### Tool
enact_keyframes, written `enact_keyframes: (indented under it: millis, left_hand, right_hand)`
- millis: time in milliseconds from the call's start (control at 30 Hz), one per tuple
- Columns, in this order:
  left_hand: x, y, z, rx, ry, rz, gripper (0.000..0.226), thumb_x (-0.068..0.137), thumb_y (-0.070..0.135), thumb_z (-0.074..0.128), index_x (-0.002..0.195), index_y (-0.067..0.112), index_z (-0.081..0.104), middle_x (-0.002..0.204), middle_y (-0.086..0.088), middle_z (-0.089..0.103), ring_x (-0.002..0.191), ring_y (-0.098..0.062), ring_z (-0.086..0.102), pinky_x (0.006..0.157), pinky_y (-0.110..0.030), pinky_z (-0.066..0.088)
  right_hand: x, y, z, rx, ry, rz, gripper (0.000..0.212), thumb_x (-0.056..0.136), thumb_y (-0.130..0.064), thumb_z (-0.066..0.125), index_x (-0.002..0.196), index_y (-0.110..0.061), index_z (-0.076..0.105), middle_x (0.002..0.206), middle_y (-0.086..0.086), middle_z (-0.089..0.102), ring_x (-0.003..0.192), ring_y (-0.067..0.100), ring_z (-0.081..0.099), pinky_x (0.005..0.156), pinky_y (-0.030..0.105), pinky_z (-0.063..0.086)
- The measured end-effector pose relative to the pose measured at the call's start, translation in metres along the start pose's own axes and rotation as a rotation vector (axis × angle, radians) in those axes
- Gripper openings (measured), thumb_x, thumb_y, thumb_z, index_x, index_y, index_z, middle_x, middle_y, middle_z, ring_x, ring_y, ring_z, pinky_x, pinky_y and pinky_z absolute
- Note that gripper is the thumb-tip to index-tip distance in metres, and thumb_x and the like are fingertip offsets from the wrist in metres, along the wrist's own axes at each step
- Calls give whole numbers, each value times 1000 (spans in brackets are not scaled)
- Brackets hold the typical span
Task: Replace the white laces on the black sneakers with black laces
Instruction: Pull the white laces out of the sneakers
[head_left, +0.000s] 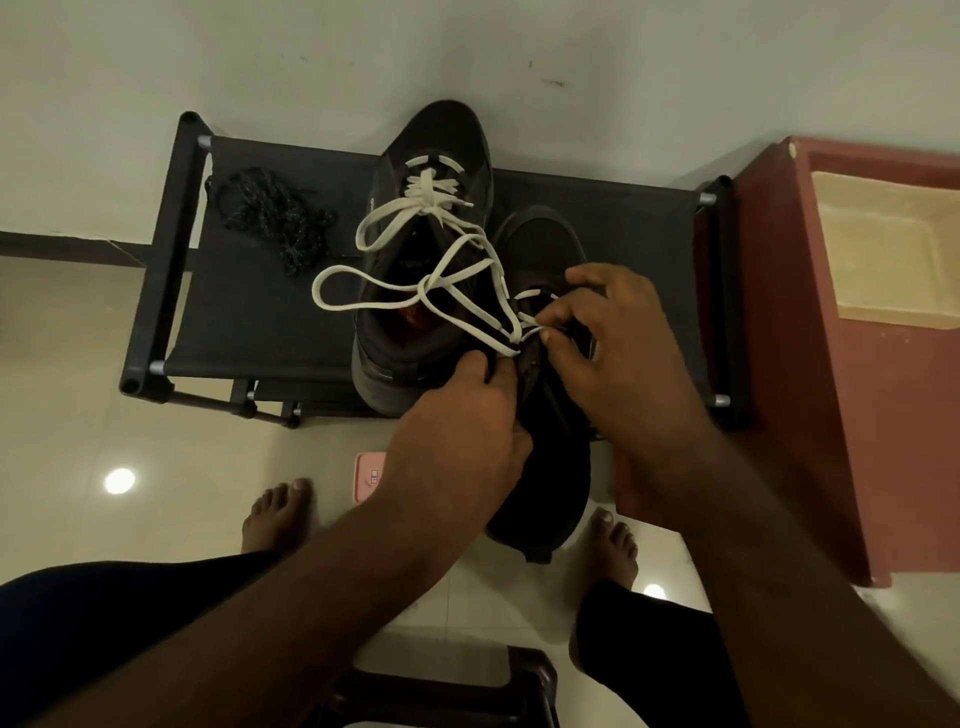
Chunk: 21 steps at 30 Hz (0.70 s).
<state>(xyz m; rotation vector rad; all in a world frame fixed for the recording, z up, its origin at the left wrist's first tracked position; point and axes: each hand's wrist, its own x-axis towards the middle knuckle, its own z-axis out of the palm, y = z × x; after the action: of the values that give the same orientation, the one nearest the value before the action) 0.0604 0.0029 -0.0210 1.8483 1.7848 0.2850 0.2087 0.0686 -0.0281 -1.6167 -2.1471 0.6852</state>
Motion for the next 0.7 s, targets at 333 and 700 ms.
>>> enact_keyframes:
  millis: [333, 700]
  left_hand:
    - [0, -1, 0, -14, -4, 3, 49, 98, 32, 48, 145, 24, 37, 129, 0, 42, 102, -18, 58, 89, -31, 51]
    - [2, -2, 2, -9, -8, 1, 49, 96, 30, 51, 144, 20, 41, 129, -2, 44, 97, -19, 58, 85, -31, 52]
  right_hand:
    - [6, 2, -13, 455, 481, 383, 4, 99, -20, 59, 99, -23, 60, 97, -7, 63, 86, 2, 60, 76, 22, 51]
    - [1, 0, 2, 105, -10, 35, 20, 83, -24, 63, 101, -24, 71, 130, -5, 54, 128, 13, 43, 105, 51, 42]
